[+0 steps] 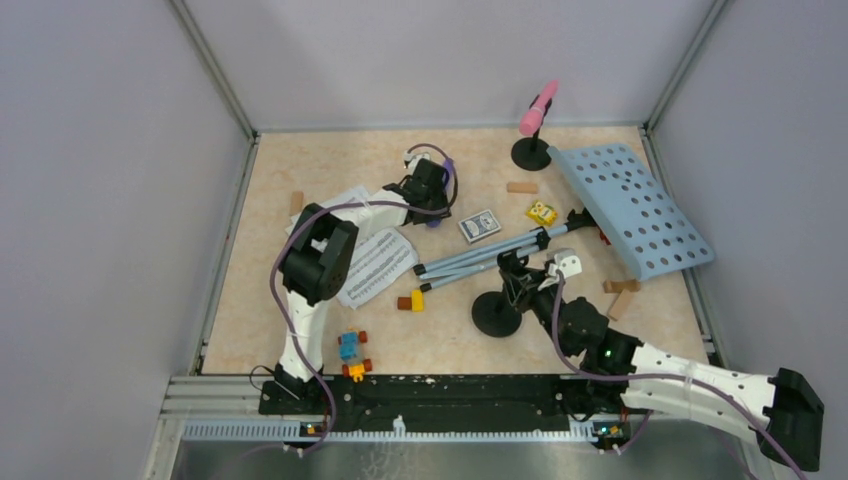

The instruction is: Pack up the instrument practice props

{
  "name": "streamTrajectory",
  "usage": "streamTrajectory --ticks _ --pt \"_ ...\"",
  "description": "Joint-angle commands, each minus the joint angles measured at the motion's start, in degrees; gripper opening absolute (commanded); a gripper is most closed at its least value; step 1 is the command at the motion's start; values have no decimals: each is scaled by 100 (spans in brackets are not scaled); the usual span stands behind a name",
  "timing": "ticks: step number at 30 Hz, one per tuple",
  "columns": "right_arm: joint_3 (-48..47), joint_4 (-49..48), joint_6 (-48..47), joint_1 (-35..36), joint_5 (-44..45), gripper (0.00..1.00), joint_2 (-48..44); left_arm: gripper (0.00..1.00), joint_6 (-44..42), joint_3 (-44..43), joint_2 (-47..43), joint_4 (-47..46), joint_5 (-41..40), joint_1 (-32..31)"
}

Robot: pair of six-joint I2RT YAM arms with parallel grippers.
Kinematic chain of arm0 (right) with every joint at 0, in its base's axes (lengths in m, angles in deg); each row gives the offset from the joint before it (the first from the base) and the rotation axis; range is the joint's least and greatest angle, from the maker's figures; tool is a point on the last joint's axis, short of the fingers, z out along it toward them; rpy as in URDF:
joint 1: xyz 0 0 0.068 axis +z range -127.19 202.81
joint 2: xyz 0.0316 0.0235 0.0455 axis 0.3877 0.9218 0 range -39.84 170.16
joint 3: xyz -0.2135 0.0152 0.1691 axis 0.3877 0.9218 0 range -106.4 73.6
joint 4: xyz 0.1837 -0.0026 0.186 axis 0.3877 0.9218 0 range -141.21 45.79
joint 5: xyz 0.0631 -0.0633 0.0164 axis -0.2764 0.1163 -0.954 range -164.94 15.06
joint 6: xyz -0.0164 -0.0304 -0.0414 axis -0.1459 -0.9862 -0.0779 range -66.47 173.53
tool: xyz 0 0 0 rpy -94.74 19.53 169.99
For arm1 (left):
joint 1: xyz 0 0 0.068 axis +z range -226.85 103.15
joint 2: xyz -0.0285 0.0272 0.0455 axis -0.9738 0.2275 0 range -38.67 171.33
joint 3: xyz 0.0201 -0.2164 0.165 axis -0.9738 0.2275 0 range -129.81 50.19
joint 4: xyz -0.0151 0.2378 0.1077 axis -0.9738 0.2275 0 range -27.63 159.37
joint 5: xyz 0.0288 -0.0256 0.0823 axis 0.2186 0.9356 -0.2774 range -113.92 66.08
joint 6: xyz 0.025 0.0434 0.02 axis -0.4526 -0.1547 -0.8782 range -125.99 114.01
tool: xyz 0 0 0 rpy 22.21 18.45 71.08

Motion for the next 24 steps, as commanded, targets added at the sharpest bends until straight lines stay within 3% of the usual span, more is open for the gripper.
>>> streamTrajectory --ticks 1,6,11,21,24 --pt "18 301 335 -9 -125 0 -147 10 356 71 53 231 137 -107" --pt "61 415 433 -16 -71 0 -299 50 493 661 -251 37 123 -365" --pt "-9 610 512 -13 -80 0 -327 72 593 876 -395 73 154 -553" --pt "-386 1058 180 -10 -57 0 -522 98 653 1108 -940 268 -12 -612" --pt "-864 1429 -46 -13 -77 0 -478 99 527 1004 -1324 316 -55 -604"
